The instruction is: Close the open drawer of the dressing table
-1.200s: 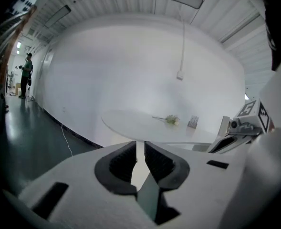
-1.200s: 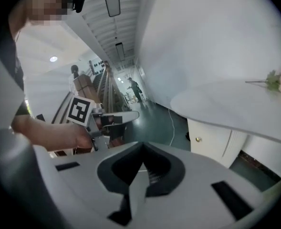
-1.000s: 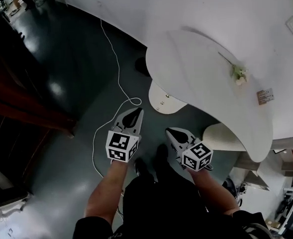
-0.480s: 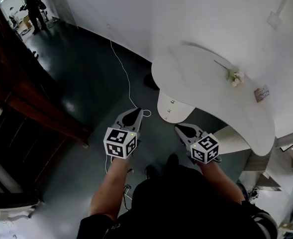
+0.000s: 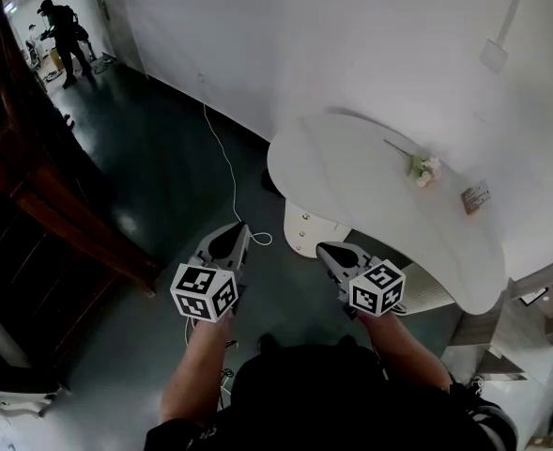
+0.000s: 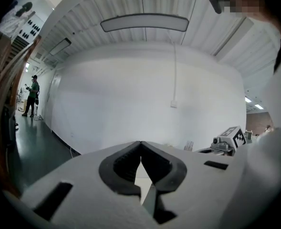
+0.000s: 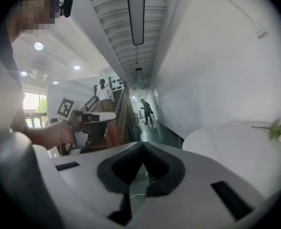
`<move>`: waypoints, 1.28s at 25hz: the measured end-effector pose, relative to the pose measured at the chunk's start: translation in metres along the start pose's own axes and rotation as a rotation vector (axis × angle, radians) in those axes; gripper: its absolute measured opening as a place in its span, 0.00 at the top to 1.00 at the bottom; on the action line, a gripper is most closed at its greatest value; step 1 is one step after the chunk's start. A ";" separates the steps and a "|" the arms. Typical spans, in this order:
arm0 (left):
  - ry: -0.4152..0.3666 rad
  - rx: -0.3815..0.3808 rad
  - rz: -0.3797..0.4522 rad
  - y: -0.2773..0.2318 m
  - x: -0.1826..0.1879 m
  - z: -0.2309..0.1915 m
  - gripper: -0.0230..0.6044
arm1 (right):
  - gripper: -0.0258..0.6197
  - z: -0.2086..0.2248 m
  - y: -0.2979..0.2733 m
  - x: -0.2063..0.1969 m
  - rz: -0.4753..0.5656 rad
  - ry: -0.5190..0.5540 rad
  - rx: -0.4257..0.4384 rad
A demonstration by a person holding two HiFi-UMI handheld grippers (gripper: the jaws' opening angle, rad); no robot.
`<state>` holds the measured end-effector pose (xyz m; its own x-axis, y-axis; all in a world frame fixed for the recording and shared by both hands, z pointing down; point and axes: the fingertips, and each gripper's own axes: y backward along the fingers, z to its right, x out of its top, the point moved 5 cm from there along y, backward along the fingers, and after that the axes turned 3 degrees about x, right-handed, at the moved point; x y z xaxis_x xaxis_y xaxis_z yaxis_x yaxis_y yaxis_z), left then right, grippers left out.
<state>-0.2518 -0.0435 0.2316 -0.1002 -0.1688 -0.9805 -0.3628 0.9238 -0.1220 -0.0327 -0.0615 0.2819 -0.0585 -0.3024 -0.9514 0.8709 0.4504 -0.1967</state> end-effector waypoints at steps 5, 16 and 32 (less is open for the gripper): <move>-0.042 0.033 -0.036 -0.028 -0.008 0.055 0.96 | 0.95 0.032 0.067 0.008 0.047 -0.017 0.025; 0.049 0.050 -0.013 -0.091 -0.021 0.204 0.96 | 0.95 0.126 0.216 0.029 0.151 -0.010 0.087; -0.107 0.057 0.007 -0.079 0.018 0.183 0.96 | 0.96 0.114 0.203 0.073 0.187 0.162 -0.015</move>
<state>-0.0557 -0.0565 0.1951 -0.0023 -0.1277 -0.9918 -0.3088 0.9434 -0.1208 0.1955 -0.0879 0.1994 0.0244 -0.0741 -0.9970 0.8669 0.4982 -0.0158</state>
